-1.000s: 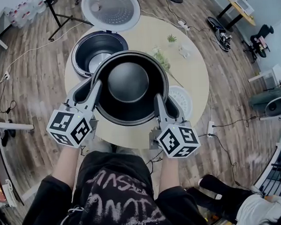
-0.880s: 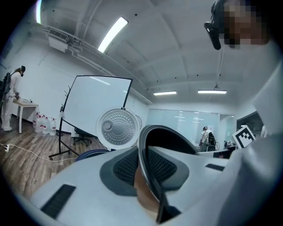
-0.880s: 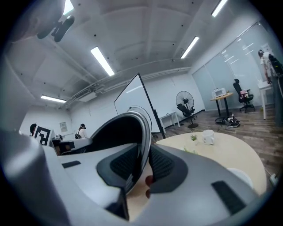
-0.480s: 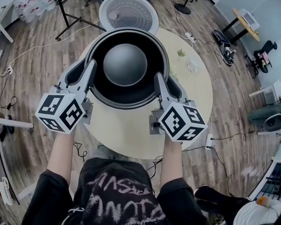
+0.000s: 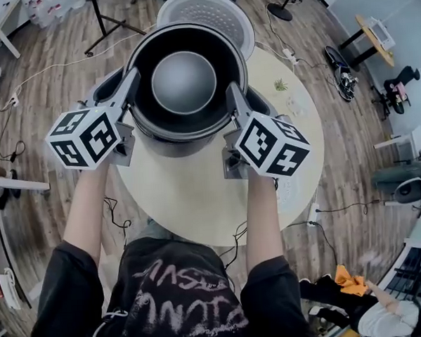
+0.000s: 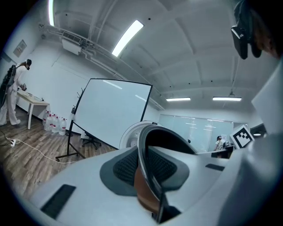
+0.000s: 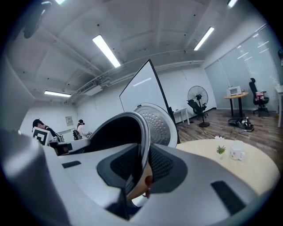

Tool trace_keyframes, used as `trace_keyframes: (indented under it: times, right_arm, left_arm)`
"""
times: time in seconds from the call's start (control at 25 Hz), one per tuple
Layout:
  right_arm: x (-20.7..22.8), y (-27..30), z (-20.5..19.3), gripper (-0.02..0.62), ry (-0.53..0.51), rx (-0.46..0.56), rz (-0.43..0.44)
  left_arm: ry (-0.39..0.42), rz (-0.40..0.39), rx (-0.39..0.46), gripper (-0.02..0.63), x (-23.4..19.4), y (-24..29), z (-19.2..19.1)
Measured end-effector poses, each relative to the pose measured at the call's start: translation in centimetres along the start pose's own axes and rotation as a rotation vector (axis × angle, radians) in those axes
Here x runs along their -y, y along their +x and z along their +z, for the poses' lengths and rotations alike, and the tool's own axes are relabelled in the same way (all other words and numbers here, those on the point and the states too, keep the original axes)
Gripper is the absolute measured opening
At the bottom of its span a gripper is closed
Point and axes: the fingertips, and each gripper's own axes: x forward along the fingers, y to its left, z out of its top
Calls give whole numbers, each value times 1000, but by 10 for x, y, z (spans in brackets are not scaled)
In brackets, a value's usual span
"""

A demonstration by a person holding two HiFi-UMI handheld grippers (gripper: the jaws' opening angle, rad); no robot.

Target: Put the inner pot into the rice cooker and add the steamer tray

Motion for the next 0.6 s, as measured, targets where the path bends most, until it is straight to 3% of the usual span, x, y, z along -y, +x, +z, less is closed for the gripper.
trace_keyframes:
  times: [0.6]
  right_arm:
    - [30,68,-86,78,128,-314,-76]
  left_arm:
    - [-143,70,-267,78,-59,39,-87]
